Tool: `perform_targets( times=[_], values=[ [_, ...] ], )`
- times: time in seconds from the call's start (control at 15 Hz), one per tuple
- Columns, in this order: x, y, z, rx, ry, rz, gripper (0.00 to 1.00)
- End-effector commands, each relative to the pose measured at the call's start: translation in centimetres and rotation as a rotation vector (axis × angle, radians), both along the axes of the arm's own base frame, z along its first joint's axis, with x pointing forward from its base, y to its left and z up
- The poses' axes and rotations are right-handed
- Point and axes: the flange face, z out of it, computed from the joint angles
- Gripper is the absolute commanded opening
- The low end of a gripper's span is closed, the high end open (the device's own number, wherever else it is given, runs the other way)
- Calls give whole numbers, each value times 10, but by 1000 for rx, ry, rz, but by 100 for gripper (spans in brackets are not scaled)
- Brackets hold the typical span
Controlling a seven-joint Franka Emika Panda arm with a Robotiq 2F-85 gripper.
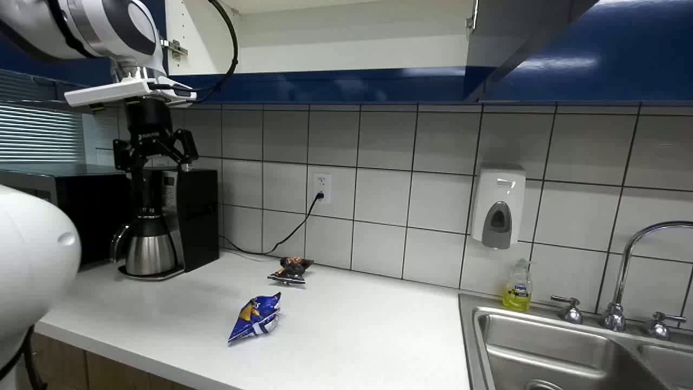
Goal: Put the blue packet in the top cabinet
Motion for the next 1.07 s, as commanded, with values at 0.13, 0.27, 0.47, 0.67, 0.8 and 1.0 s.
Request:
perform_targets(
  times=[0.13, 0.27, 0.47, 0.67, 0.8, 1.0],
  values=[
    [0, 0, 0, 0, 1, 0, 100],
    [1, 0, 1, 10, -9, 0, 100],
    [6, -6, 1, 59, -31, -41, 100],
    [13, -16, -3, 82, -48, -62, 100],
    [19, -27, -8, 90, -52, -68, 100],
    [30, -46, -18, 113, -55, -76, 100]
  ],
)
